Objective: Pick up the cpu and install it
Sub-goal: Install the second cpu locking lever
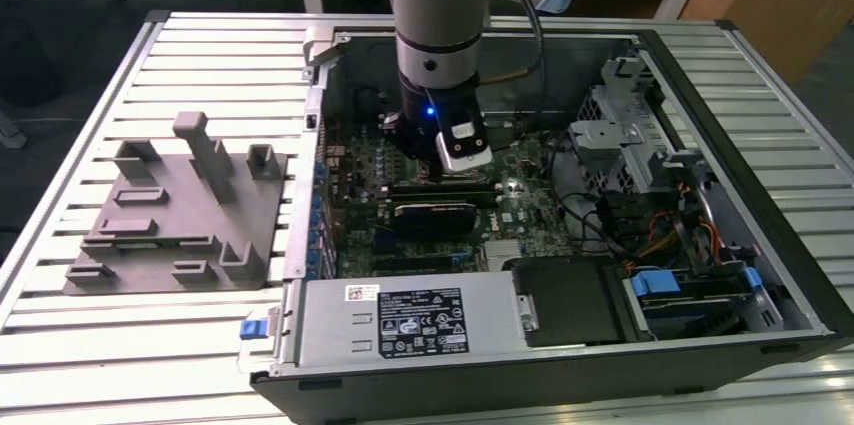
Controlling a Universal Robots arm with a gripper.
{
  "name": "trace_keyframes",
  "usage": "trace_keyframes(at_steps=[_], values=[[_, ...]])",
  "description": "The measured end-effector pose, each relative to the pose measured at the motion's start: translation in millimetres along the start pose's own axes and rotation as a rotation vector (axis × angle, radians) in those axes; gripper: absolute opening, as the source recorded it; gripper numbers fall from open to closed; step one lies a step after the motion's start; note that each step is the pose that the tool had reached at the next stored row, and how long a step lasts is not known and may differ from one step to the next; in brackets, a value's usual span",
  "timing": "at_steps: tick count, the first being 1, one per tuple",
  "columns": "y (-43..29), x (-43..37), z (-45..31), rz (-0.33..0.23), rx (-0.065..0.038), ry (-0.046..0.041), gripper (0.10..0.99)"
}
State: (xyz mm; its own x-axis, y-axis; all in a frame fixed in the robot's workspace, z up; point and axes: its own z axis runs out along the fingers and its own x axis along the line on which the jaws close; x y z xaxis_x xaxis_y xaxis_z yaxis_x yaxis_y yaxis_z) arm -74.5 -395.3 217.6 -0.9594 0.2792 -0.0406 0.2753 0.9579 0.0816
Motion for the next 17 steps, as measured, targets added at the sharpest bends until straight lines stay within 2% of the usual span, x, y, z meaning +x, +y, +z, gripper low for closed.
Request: trace_keyframes(at_steps=[4,11,17], values=[[-4.3,1.2,1.8,0.001,-0.038,0.0110,0.106],[-12.9,1.0,7.4,0.002,-0.078,0.0226,0.106],[-17.7,5.9,11.2,0.003,-0.117,0.0340,0.106]])
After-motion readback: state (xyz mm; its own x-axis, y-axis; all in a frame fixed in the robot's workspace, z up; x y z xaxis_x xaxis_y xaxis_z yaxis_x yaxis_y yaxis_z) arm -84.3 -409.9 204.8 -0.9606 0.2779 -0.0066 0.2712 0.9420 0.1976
